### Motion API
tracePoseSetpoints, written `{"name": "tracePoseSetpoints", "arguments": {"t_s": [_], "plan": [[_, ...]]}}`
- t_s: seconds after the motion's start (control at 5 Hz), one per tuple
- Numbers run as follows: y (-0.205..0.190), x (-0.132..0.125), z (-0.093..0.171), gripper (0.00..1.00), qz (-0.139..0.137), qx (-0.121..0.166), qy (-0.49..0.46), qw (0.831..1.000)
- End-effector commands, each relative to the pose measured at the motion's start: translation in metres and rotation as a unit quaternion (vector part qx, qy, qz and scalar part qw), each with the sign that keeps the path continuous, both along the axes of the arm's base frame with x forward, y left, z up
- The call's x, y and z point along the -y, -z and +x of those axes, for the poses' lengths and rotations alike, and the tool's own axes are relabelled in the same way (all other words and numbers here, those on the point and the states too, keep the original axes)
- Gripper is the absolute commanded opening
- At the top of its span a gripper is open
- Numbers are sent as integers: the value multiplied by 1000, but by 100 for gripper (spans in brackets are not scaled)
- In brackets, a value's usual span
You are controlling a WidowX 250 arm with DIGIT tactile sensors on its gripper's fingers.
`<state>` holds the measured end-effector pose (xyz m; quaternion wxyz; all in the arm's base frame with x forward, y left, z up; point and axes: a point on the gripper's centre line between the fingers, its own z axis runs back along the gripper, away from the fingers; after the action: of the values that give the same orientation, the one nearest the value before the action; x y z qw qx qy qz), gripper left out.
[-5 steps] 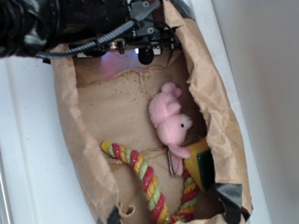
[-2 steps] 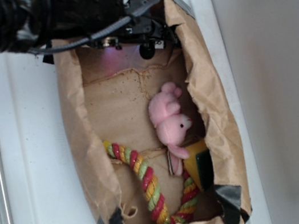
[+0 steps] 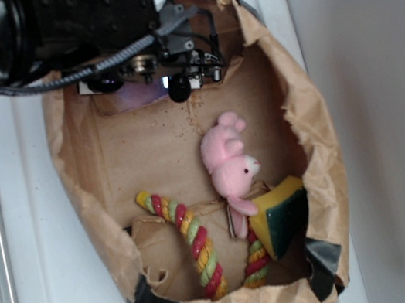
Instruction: Grab the rock.
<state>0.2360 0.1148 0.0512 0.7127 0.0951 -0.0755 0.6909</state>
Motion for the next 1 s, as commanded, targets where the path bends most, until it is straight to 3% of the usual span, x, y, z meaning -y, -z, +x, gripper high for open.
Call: {"name": "tracePoseSetpoints", "arguments": {"t_s": [0.0,0.2,0.8], "plan": [[-24,-25,4,100,37,4,-93,995],[-22,-35,5,100,51,7,-114,992],[-17,-47,28,100,49,50,-131,989]]}}
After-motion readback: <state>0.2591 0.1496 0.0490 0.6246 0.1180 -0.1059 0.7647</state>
